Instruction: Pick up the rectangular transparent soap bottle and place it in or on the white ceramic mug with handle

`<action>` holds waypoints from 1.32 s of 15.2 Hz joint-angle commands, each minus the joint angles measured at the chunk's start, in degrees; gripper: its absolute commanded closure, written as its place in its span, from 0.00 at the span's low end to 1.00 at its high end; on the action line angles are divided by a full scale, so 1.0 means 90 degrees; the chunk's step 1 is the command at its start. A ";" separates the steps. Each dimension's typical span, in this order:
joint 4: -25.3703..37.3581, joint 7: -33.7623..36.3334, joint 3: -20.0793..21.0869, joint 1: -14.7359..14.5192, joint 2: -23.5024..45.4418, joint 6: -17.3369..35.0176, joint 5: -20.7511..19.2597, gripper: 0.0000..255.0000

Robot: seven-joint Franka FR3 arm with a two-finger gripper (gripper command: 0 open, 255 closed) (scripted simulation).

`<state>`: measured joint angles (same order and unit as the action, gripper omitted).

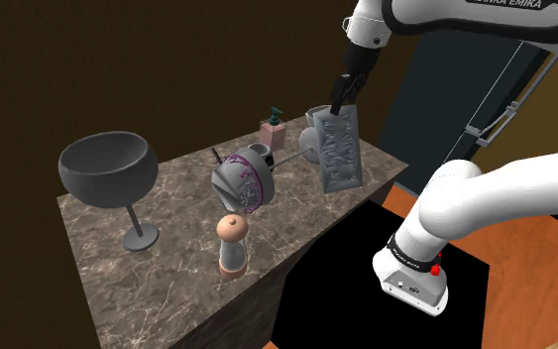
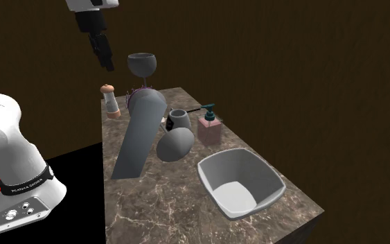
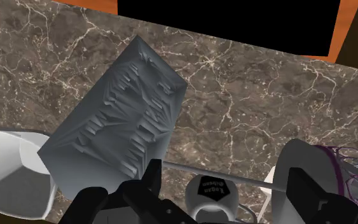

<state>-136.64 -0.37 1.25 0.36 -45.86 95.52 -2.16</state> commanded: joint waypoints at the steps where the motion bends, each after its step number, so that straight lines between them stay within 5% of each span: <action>1: 0.0000 0.0000 0.0000 0.0000 0.0000 0.0000 0.0000 0.00; 11: 0.0958 -0.0172 -0.0451 0.0239 0.2412 0.1303 -0.0019 0.00; 20: 0.2489 -0.0421 -0.0800 0.0401 0.4664 0.1867 0.0254 0.00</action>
<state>-116.23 -3.74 -5.55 3.74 -6.34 112.03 -0.26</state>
